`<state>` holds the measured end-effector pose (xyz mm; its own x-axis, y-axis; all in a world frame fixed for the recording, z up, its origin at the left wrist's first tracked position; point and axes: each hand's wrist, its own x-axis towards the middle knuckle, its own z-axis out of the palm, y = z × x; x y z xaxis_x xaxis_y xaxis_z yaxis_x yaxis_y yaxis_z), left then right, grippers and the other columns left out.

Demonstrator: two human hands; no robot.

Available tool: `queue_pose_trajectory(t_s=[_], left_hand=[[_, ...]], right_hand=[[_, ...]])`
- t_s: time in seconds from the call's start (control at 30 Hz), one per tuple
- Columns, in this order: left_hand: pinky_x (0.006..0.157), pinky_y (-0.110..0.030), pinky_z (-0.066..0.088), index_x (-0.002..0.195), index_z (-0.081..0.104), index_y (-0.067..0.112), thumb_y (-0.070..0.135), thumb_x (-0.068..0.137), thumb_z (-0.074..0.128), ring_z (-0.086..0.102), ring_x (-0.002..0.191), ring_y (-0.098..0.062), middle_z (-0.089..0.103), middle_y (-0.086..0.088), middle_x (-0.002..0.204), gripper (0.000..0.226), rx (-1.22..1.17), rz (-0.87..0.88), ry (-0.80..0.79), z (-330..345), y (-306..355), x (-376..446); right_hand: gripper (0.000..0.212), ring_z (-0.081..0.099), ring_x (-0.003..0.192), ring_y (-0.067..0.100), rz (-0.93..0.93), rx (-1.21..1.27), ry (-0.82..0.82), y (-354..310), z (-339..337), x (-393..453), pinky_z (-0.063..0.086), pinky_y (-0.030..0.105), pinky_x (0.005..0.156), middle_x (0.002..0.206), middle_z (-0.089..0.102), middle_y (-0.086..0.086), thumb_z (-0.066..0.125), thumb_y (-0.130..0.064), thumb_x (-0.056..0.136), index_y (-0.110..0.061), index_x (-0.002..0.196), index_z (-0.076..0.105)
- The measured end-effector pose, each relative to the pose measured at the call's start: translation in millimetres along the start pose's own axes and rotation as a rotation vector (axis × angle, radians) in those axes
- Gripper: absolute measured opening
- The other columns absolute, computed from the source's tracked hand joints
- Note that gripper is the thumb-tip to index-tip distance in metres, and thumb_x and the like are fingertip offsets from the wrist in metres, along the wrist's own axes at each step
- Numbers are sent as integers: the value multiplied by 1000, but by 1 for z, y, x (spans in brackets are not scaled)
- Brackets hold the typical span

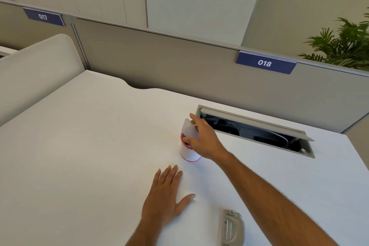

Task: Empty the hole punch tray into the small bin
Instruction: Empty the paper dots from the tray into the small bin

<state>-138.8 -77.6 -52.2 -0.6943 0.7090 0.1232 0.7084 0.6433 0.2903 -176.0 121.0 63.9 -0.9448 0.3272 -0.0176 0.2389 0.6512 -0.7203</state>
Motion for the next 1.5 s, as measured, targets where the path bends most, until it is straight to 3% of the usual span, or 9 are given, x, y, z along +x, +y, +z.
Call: queue_pose_trajectory(t_s=[0.27,0.57,0.77,0.87,0.93,1.03,1.17,1.33,1.5], left_hand=[[120,-42,6,147,47,15,78,91,25,29,150,-23,38,-5,160,87,-9,-1,15,-2,1,-1],[119,-43,8,145,49,14,77,92,28,33,148,-24,41,-6,158,85,9,1,4,-3,1,-1],[120,-43,7,146,48,13,76,91,28,31,149,-24,39,-6,159,86,0,4,-8,-5,2,-1],[118,-42,11,141,54,11,75,90,33,40,145,-27,47,-9,154,84,3,11,-15,-8,4,-2],[118,-42,11,140,55,11,75,90,33,40,144,-27,47,-9,154,84,-9,7,-23,-9,5,-3],[119,-41,9,141,54,12,76,89,30,38,146,-26,46,-8,155,86,-8,0,-42,-10,5,-3],[115,-42,14,133,62,9,77,88,26,50,138,-30,56,-11,146,89,-19,3,-71,-12,9,-4],[120,-38,4,146,48,12,86,83,4,36,147,-23,46,-5,154,107,-154,18,-33,-9,15,-9],[124,-31,0,153,34,17,86,82,27,23,150,-11,32,5,160,99,-284,137,-89,-3,42,-17]], right_hand=[[79,43,137,27,-16,-38,22,2,2,-1,40,32,105,155,43,2,76,-26,85,-24,152,34],[76,45,134,25,-33,-4,99,2,1,-4,44,34,104,152,46,2,77,-25,83,-22,149,40],[68,62,118,20,41,617,255,-3,-15,-19,54,39,102,136,60,7,81,-13,80,-21,140,49],[37,66,110,25,97,989,287,-4,-31,-33,56,47,96,128,65,13,71,-12,90,-22,123,59],[24,68,105,29,162,1300,256,-2,-43,-45,60,48,86,120,69,14,59,-24,98,-19,121,63],[41,67,103,31,249,1643,208,9,-57,-66,58,46,78,121,69,15,45,-41,102,-15,130,61],[42,65,89,29,240,1818,193,23,-65,-99,51,42,79,115,70,16,44,-42,100,-15,124,65],[45,62,84,27,313,1898,235,48,-64,-142,53,40,71,114,68,17,42,-42,100,-14,124,67],[43,61,82,27,360,1897,270,70,-58,-173,56,38,68,115,66,19,42,-42,100,-19,132,59]])
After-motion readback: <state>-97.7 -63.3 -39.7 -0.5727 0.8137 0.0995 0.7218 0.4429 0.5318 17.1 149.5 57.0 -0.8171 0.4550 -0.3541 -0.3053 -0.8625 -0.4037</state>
